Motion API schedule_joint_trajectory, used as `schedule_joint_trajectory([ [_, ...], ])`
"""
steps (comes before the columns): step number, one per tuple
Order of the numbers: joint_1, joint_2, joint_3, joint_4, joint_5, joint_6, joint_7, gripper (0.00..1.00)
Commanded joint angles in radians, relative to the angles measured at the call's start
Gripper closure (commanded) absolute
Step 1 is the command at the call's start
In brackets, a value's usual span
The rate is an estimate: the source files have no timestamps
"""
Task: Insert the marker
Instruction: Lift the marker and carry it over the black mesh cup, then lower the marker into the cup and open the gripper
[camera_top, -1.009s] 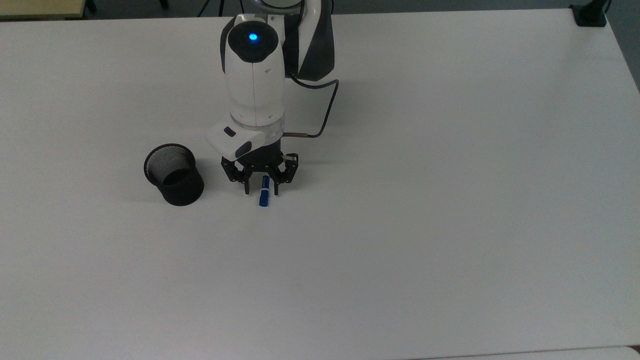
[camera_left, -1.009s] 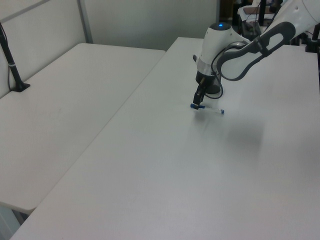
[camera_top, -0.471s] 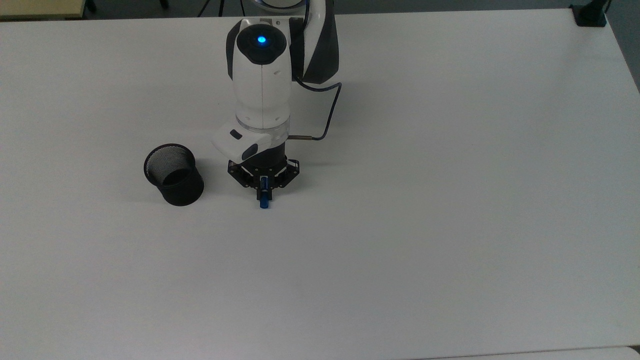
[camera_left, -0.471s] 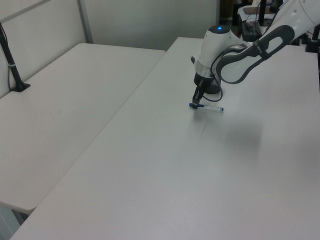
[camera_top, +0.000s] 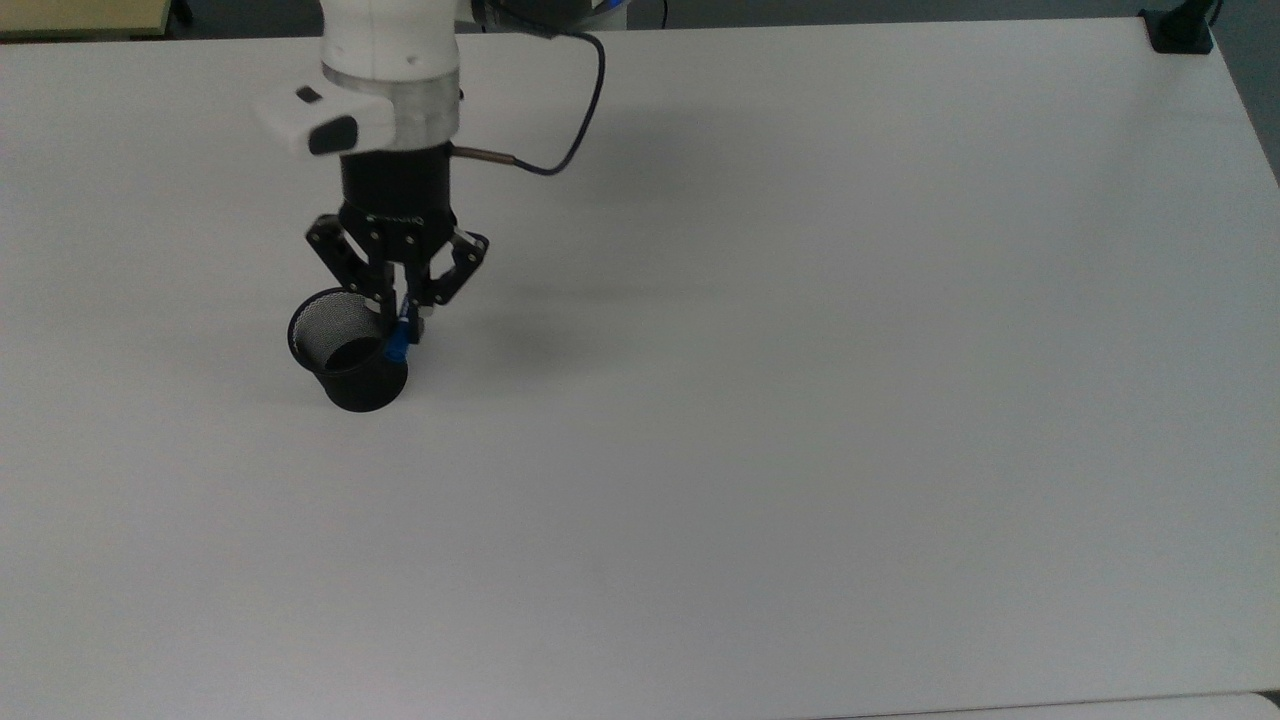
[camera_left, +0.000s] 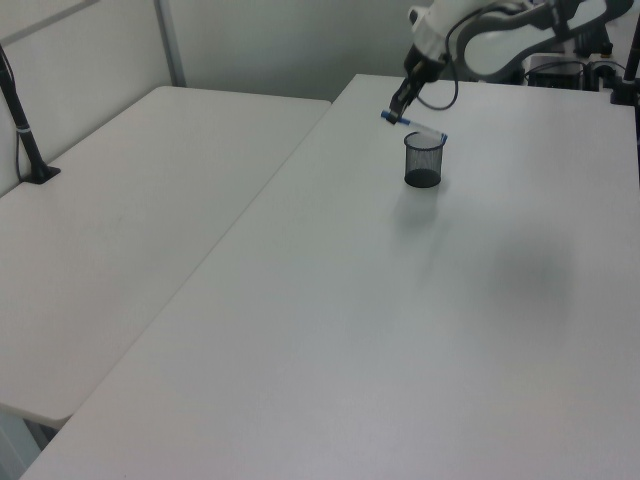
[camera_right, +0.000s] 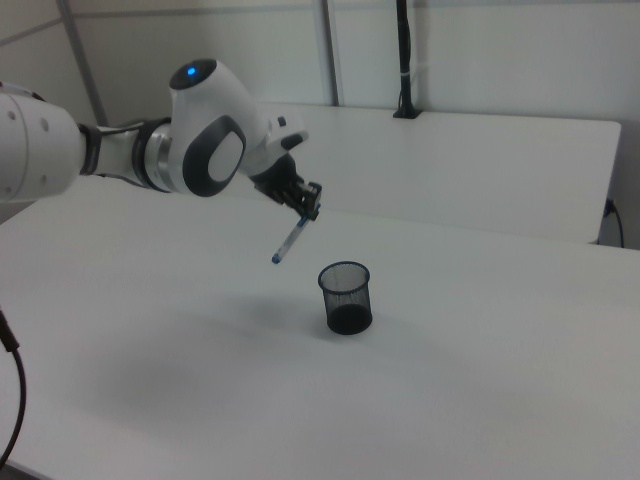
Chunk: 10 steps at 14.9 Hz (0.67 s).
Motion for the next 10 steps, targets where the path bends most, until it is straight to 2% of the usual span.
schedule_joint_trajectory([
  [1, -0.037, -0.078, -0.004, -0.066, -0.005, 0.041, 0.012, 0.96],
  [3, -0.065, -0.110, -0.006, -0.229, -0.005, 0.339, 0.007, 0.96],
  [4, -0.083, -0.104, -0.006, -0.312, -0.005, 0.547, 0.001, 0.96],
  [5, -0.099, -0.077, -0.006, -0.334, -0.005, 0.677, 0.001, 0.96],
  [10, -0.122, 0.001, -0.006, -0.324, -0.005, 0.789, 0.007, 0.96],
])
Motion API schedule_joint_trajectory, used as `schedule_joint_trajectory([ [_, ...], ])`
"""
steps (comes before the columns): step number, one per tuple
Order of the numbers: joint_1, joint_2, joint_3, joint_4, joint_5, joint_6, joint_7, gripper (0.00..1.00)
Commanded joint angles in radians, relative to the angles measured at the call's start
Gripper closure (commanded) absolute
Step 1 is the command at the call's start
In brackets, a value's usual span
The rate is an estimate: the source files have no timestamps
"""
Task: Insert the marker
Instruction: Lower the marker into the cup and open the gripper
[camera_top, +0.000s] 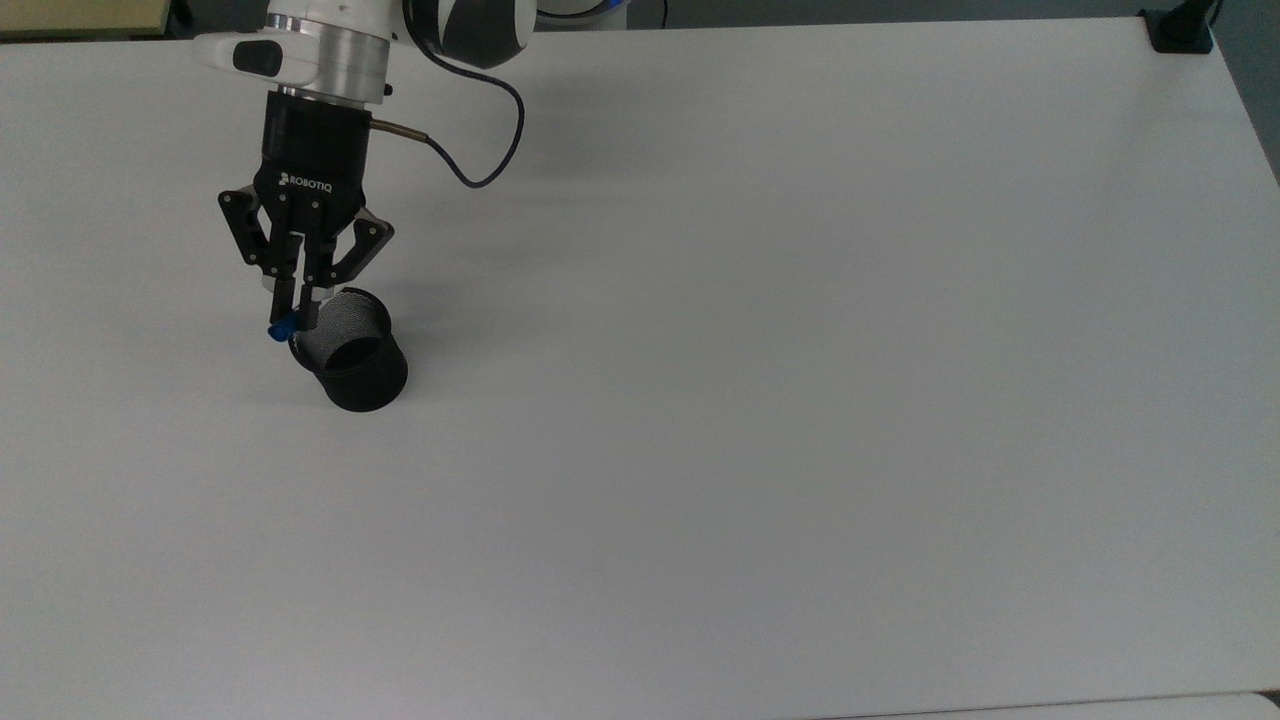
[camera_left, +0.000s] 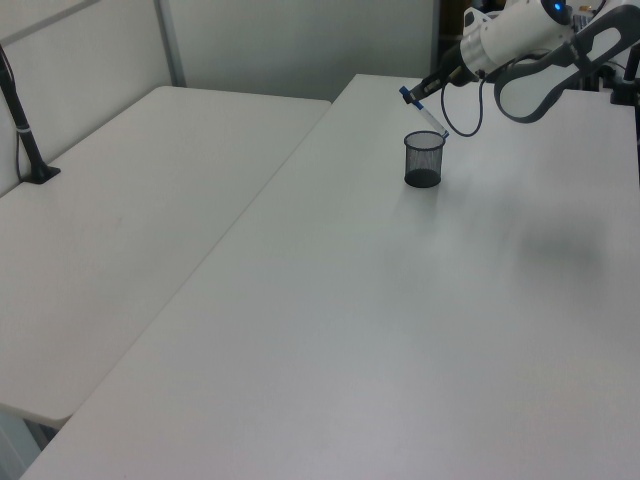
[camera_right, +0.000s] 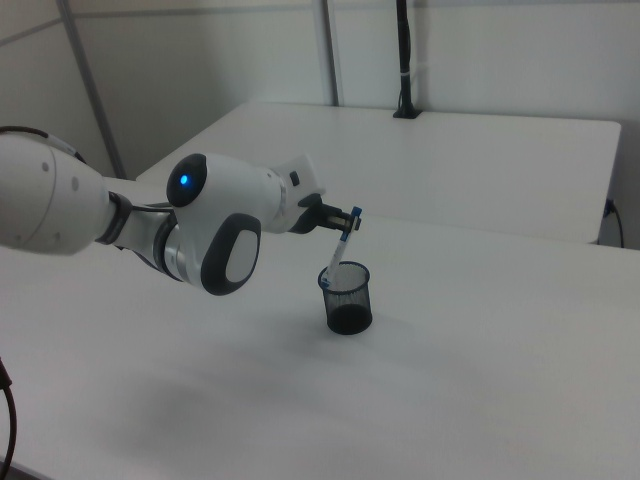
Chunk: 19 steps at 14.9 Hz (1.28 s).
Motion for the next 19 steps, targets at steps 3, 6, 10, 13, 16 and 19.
schedule_joint_trajectory([
  [3, -0.014, 0.079, -0.004, 0.043, -0.004, 0.105, 0.020, 0.96],
  [6, -0.016, 0.125, -0.004, 0.075, -0.003, 0.111, 0.024, 0.96],
  [10, -0.016, 0.136, -0.004, 0.081, 0.001, 0.111, 0.024, 0.73],
  [13, -0.013, 0.123, -0.002, 0.077, 0.002, 0.107, 0.026, 0.48],
  [16, -0.006, 0.097, -0.004, 0.077, 0.002, 0.093, 0.093, 0.34],
  [19, -0.002, 0.012, -0.002, 0.084, 0.001, -0.080, 0.095, 0.19],
])
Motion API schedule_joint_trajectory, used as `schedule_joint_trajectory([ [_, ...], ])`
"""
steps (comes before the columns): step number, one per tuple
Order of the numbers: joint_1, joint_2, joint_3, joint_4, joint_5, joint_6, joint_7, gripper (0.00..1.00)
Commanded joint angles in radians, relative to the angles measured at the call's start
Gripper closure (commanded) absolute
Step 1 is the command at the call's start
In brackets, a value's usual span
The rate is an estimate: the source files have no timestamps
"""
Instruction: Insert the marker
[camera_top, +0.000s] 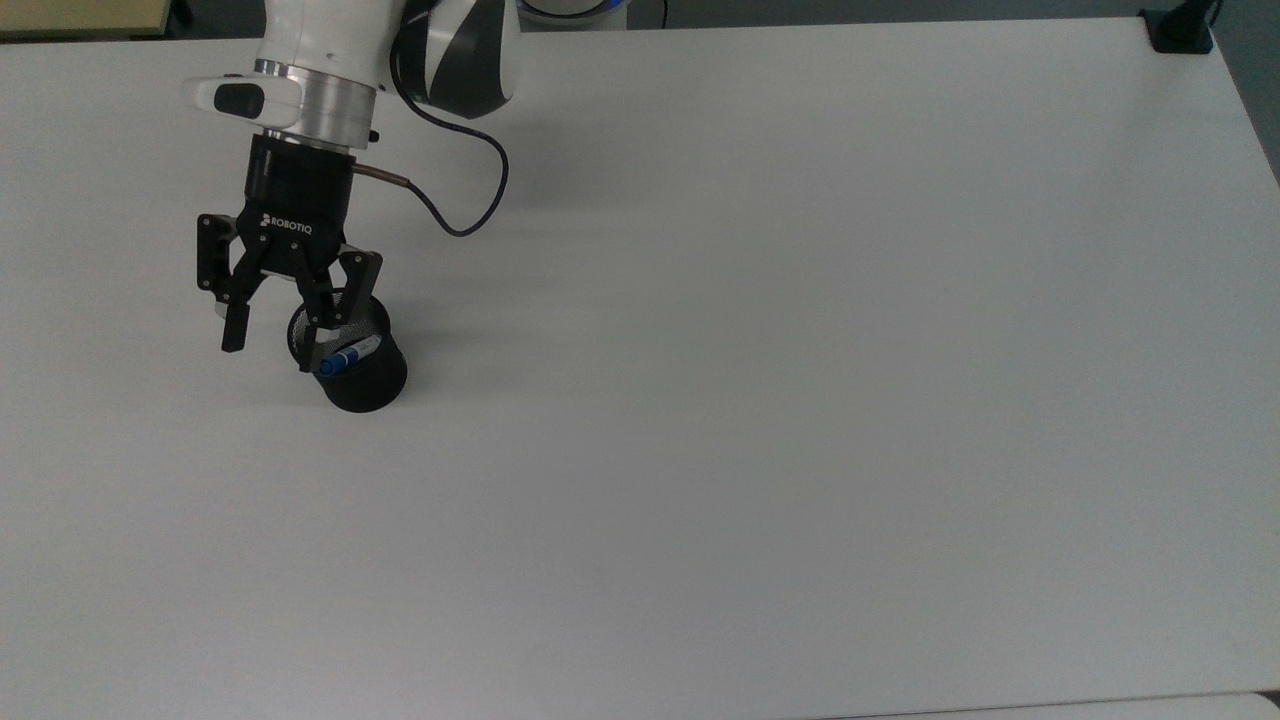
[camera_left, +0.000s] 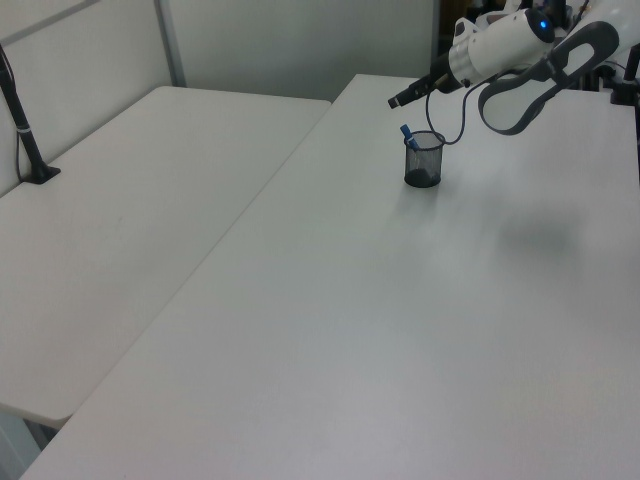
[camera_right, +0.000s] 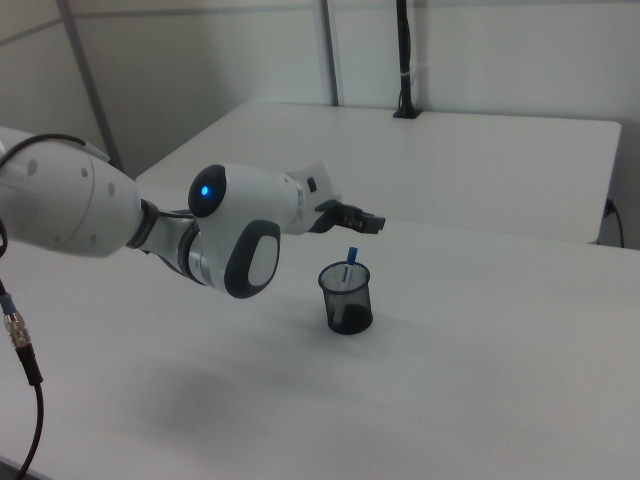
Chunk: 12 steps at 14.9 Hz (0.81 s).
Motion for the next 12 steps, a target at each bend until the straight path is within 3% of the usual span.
schedule_joint_trajectory([
  [1, 0.012, -0.146, -0.001, 0.000, 0.000, -0.264, 0.023, 0.19],
  [9, 0.067, -0.359, 0.009, 0.189, 0.003, -1.114, 0.023, 0.15],
  [12, 0.113, -0.408, -0.002, 0.250, 0.003, -1.411, 0.015, 0.00],
])
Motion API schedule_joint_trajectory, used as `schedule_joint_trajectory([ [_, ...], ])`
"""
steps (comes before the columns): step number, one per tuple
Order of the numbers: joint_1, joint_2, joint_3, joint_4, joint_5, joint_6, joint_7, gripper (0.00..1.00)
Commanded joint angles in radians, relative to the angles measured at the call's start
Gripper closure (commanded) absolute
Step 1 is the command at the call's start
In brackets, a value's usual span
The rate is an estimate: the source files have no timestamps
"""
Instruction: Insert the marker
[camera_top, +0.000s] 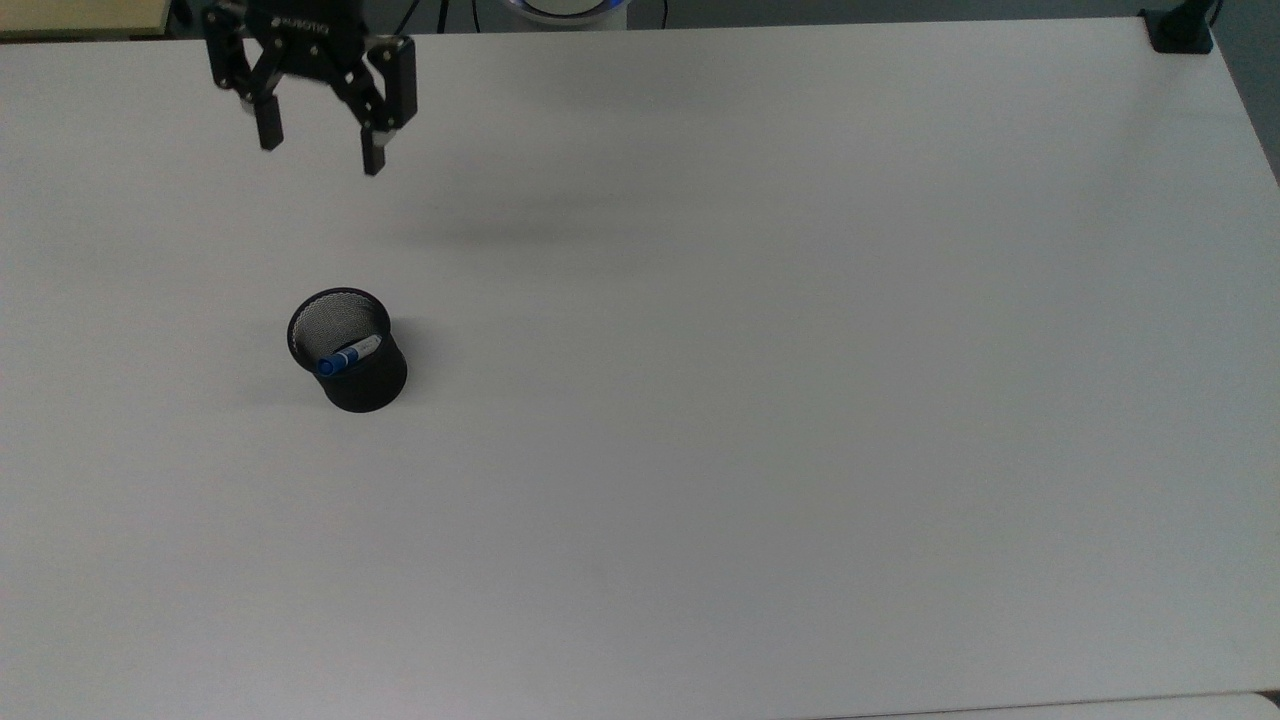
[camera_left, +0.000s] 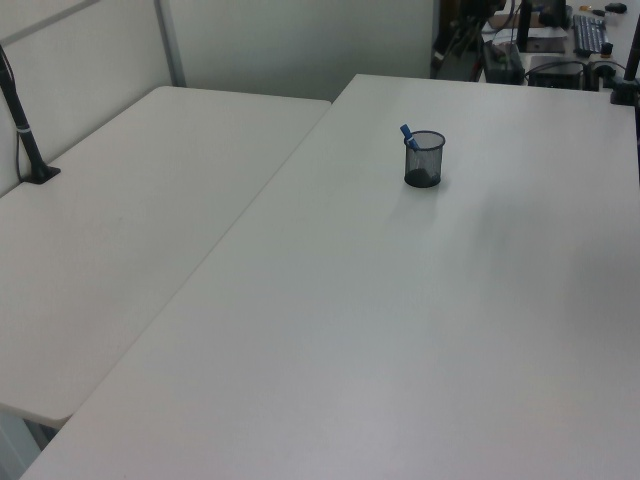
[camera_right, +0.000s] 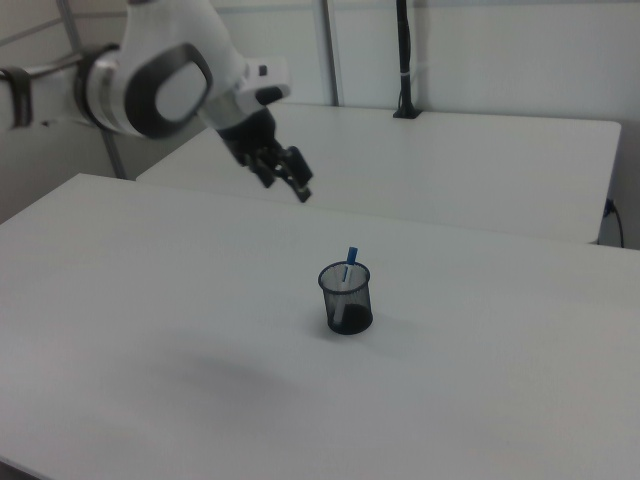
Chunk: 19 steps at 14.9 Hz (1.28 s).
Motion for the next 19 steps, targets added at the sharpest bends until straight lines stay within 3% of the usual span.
schedule_joint_trajectory([
  [1, 0.062, -0.053, -0.015, 0.060, 0.007, -0.288, 0.005, 0.00],
  [6, 0.065, -0.061, -0.017, 0.134, 0.084, -0.443, -0.122, 0.00],
  [10, 0.054, -0.058, -0.013, 0.137, 0.081, -0.494, -0.327, 0.00],
  [19, 0.050, -0.061, -0.013, 0.135, 0.084, -0.487, -0.315, 0.00],
])
